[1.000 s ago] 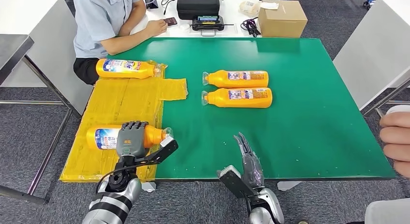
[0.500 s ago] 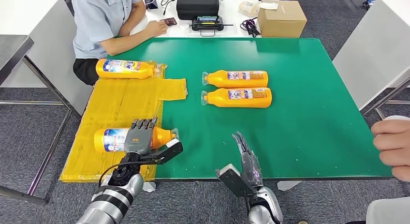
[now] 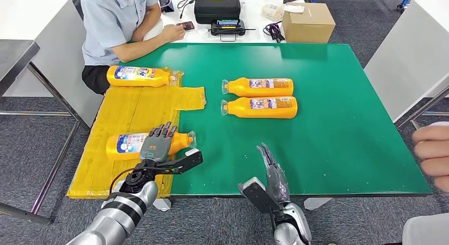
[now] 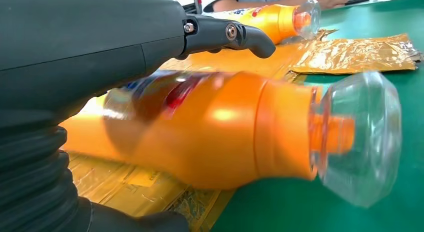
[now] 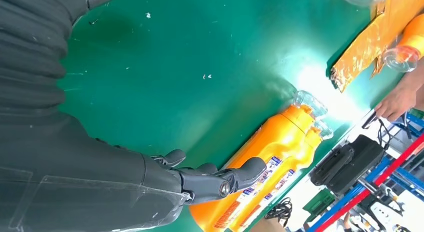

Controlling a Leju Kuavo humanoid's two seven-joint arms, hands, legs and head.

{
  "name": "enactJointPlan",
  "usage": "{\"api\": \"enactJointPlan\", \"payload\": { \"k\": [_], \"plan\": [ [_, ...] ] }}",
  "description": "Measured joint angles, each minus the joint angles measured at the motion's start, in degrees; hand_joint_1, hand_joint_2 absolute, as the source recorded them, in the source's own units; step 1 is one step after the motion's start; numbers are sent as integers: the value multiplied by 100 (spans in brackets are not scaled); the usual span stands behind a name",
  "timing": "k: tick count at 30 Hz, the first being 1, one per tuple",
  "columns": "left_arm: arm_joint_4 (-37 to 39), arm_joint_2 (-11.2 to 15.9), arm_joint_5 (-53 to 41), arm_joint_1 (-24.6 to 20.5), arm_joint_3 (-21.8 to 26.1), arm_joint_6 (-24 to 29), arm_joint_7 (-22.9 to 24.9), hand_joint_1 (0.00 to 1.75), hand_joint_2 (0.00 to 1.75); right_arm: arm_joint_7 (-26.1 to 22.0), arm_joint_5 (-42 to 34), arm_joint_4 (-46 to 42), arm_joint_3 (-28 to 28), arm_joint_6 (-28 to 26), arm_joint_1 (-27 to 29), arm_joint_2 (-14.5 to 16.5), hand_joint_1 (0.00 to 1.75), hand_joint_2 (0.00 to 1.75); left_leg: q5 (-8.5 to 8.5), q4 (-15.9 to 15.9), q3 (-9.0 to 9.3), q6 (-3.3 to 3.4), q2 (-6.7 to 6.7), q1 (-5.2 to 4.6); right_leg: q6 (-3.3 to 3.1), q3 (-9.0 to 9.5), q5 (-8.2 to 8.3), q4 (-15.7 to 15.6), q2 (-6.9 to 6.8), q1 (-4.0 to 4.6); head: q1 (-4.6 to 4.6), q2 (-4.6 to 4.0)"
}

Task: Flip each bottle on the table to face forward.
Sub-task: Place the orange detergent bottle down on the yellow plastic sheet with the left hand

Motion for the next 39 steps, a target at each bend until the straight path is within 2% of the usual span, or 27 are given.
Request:
{"api": "enactJointPlan", "payload": {
  "k": [9,16,21,23,24,28,29,31,33,34,36,39],
  "plan": [
    [114,11,112,-86,-35,-63,50,0,175,-26,18,0,-73,30,-6,0,0,175,1,0,13,0,-1,0,0,15,0,0,-1,0,0,0],
    [-110,17,-28,170,-294,734,-77,0,175,-89,81,0,-109,-114,33,0,0,175,2,0,11,0,2,0,0,10,0,0,1,0,-1,0],
    [-1031,19,-49,698,-667,1460,-511,0,175,-197,-23,-8,-135,-377,119,1,0,175,1,1,-13,0,3,-1,1,-15,0,1,2,0,-1,0],
    [-1566,15,263,1008,-853,1735,-968,0,175,-296,-215,-27,-156,-469,182,5,0,175,-2,1,-22,0,3,-1,1,-24,-1,1,2,-1,-1,0],
    [-1863,-5,586,1194,-926,1861,-1385,0,175,-370,-431,-51,-177,-441,217,14,0,175,-5,1,-28,-1,4,-1,1,-30,-1,1,2,-1,-1,0],
    [-3003,-301,2453,1954,-982,2095,-3628,0,175,-614,-1889,-216,-291,208,374,81,0,0,-15,1,-43,-3,6,-3,1,-47,-4,-1,3,-2,0,0],
    [-3236,-388,3075,2091,-986,2102,-4101,0,175,-640,-2216,-284,-324,343,419,105,0,0,-17,1,-45,-2,6,-3,1,-49,-4,-2,3,-2,1,0],
    [-3588,-447,4621,2292,-1075,2101,-4599,0,175,-664,-2380,-467,-374,194,524,143,0,87,-20,1,-45,0,8,-3,1,-51,-5,-3,3,-1,-2,0],
    [-3843,-433,6228,2378,-1243,2098,-4751,0,175,-676,-2140,-672,-396,-242,608,157,0,175,-19,1,-44,2,7,-1,0,-51,-5,-3,3,1,-2,0],
    [-3938,-420,6757,2397,-1322,2088,-4750,0,175,-678,-1944,-757,-397,-475,633,157,0,175,-17,1,-44,2,7,0,0,-51,-5,-3,3,2,-1,0],
    [-4081,-388,7249,2416,-1465,2033,-4689,0,175,-658,-1254,-881,-399,-1103,667,156,0,175,-12,1,-44,2,7,1,-1,-51,-4,-3,3,3,-2,0],
    [-4182,-325,7624,2401,-1707,1778,-4341,0,175,-669,564,-986,-538,-2075,686,181,0,175,-7,1,-39,3,9,1,-1,-47,-3,-3,3,2,0,0]
  ]
}}
